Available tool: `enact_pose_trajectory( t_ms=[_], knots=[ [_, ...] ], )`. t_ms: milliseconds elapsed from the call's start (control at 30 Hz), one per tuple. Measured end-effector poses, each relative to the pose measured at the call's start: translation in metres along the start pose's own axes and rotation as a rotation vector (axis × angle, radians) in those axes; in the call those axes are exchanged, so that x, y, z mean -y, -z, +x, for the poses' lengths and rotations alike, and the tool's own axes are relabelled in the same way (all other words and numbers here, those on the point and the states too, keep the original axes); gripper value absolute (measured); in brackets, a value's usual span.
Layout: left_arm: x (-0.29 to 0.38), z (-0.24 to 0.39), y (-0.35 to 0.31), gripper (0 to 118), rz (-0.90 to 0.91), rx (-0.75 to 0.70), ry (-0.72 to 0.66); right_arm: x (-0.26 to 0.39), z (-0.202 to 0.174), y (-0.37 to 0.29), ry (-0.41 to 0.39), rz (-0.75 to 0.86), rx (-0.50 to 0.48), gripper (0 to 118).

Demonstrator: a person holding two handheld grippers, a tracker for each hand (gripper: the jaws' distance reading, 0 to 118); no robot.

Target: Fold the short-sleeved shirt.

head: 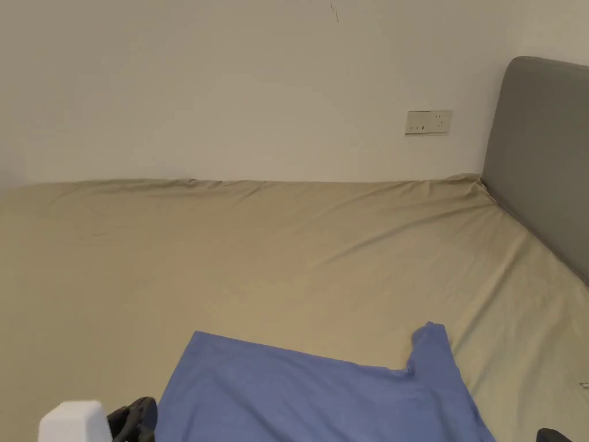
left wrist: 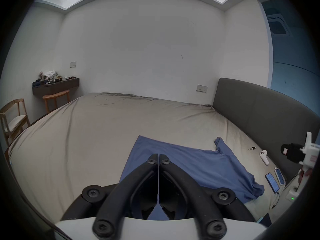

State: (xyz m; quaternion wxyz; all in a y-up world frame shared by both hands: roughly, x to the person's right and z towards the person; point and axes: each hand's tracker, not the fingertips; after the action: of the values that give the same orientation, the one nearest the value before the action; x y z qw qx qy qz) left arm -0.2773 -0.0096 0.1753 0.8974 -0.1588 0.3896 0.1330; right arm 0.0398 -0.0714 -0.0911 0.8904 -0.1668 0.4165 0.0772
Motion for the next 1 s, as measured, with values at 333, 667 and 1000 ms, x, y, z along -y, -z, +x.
enact_pose_trajectory(
  t_ms=[333, 667, 1000],
  knots=[
    [-0.065, -0.025, 0.249, 11, -0.308, -0.034, 0.028, -0.006, 0.014, 0.068, 0.027, -0.056, 0.052, 2],
    [-0.009, -0.053, 0.404, 113, -0.604, -0.169, -0.055, 0.016, 0.022, 0.137, 0.046, -0.164, 0.079, 2],
    [0.017, -0.062, 0.415, 94, -0.612, -0.2, -0.028, 0.023, 0.02, 0.157, 0.004, -0.191, 0.048, 2]
  ],
)
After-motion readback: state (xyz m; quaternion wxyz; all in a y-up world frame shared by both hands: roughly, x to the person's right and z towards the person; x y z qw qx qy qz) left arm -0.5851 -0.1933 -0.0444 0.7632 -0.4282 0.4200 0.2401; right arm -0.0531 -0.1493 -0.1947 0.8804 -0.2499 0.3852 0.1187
